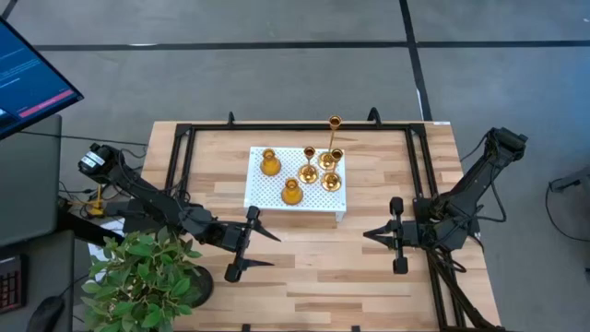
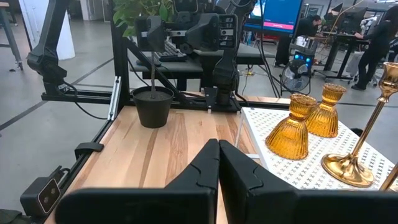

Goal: Pick & Place candle stick holders
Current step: Return to Home Position

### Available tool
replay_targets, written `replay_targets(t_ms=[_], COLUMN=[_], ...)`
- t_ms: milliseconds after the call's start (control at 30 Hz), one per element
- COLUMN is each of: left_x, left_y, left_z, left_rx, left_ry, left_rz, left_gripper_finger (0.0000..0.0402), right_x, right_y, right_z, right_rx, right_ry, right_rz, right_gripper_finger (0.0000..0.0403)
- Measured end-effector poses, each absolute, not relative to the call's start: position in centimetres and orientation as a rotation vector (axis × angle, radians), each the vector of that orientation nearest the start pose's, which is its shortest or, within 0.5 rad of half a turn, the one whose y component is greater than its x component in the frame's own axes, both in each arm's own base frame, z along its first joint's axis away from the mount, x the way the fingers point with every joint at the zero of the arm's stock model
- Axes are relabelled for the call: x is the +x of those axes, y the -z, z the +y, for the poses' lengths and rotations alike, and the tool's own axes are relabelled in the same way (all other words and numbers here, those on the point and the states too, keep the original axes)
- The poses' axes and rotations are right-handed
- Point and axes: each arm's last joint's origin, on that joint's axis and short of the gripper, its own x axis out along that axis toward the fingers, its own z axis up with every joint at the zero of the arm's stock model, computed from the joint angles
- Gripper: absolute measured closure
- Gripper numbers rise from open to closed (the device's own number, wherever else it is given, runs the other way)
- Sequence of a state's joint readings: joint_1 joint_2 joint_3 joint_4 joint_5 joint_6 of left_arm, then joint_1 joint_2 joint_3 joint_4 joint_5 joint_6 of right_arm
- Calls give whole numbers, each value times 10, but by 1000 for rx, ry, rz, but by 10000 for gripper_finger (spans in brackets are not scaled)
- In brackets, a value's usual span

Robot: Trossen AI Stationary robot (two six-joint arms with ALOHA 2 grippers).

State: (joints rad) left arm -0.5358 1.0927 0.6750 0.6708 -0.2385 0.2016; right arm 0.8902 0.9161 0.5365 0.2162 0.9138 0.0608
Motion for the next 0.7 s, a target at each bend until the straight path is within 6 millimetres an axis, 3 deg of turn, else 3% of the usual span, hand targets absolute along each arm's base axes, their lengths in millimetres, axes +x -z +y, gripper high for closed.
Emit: replay_targets(t_ms=[133, 600, 700], left_x=[210, 206, 200], left_y=[-317, -322, -328], left_z=[-116, -112, -102], left_rx=[103, 108, 142], left_ry=[270, 259, 233], left_rz=[-264, -283, -277], left_gripper_finger=[159, 378, 396], right_x=[139, 140, 139], right_y=[-264, -264, -264], right_z=[136, 136, 136], right_rx=[-67, -67, -67], right_ry=[27, 27, 27], right_rz=[100, 100, 100], right_gripper_finger=[403, 403, 403])
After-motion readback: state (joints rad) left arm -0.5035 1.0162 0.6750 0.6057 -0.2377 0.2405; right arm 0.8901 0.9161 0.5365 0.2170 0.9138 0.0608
